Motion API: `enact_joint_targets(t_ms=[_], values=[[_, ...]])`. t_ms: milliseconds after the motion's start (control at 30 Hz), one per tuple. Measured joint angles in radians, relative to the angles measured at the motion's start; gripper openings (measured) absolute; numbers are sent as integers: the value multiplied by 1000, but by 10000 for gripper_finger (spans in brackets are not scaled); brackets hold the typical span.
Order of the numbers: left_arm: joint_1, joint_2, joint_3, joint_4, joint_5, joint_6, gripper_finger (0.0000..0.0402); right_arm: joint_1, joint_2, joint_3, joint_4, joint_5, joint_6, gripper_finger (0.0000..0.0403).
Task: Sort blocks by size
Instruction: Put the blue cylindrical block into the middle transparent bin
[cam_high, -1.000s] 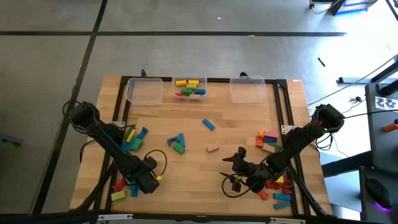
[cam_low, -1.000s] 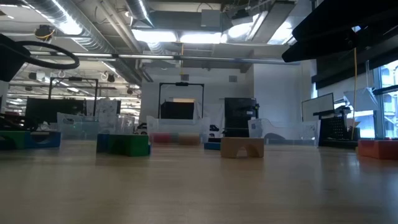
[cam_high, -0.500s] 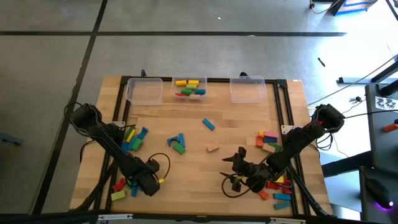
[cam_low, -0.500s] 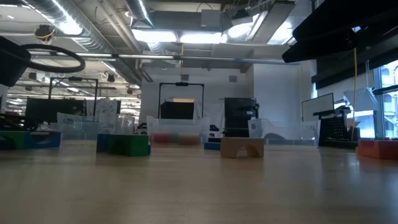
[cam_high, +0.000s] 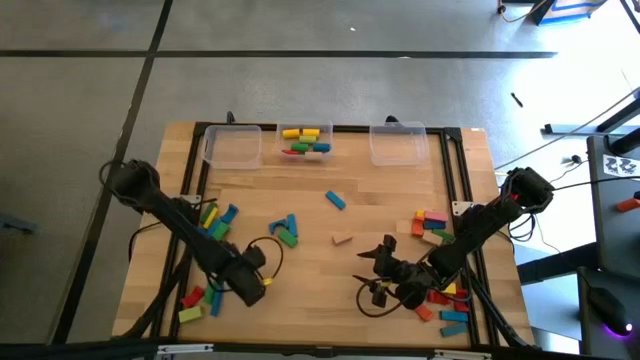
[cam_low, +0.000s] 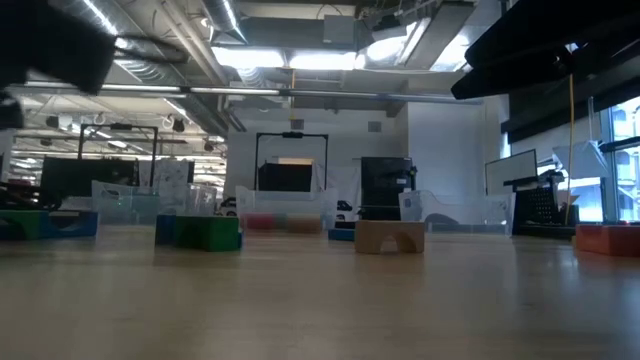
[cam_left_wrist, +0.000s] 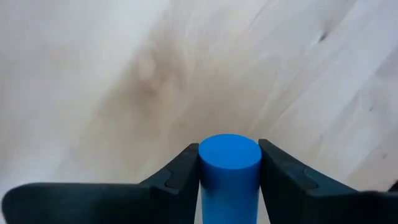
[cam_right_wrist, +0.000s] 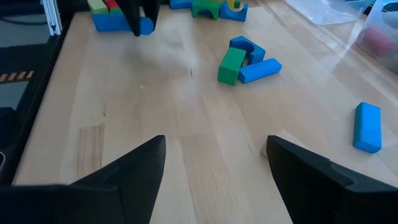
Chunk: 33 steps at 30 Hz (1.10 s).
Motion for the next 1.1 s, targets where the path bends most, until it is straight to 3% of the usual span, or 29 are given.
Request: enact_joint_targets(t_ms=[467,800,1100], values=[[372,-125,114,103,-259,642,132,-104,0,0,2,-13,-5,280],[705,-125,114,314,-262,1051,130,-137,13,0,-30,24,-89,280],[966,-97,113,473,-257,1323,133,-206,13,0,-32,57,-236,280]])
